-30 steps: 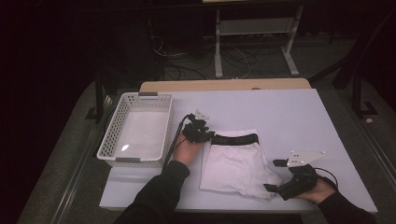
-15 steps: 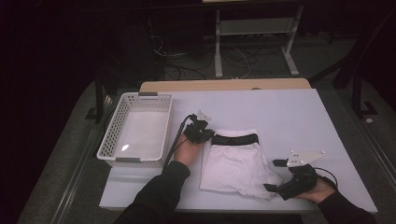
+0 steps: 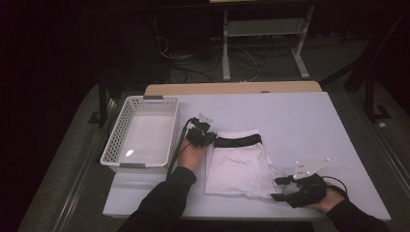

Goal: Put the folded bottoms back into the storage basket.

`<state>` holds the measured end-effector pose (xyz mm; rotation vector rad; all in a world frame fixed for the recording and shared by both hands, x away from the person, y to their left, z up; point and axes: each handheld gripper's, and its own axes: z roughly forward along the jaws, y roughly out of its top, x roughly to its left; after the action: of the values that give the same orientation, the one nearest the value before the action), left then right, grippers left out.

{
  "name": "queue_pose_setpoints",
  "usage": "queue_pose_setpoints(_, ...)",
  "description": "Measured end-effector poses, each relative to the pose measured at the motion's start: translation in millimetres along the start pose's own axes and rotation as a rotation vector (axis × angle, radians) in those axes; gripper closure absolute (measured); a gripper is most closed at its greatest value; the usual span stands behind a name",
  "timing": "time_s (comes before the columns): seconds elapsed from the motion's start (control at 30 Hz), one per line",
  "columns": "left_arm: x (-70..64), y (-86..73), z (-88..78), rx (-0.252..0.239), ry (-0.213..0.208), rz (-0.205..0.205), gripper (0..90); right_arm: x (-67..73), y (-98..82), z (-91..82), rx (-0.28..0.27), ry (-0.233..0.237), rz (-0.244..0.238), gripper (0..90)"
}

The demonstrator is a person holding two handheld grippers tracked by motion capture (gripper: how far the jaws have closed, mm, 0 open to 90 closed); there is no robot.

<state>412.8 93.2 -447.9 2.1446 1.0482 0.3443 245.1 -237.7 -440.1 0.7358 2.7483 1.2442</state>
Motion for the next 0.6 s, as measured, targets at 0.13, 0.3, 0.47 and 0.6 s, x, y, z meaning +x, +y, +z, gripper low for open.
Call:
queue_pose_setpoints(0.13, 0.6, -0.4, 0.2, -0.001, -0.005, -0.002, 84.2, 0.7, -1.8, 1.3, 0.032, 0.013, -0.010, 51.6)
queue_pose_setpoints(0.3, 0.6, -0.7, 0.4, -0.001, -0.006, -0.002, 84.0, 2.3, -2.2, 3.9, 0.064, 0.031, -0.025, 57.6)
queue_pose_setpoints(0.47, 0.6, -0.9, 0.5, -0.001, -0.007, -0.005, 84.0, 4.5, -0.9, 8.4, 0.081, 0.011, -0.066, 65.7)
queue_pose_setpoints(0.6, 0.9, -0.9, 0.5, -0.002, -0.010, -0.006, 84.1, 3.6, -0.2, 9.4, 0.080, -0.002, -0.092, 79.3)
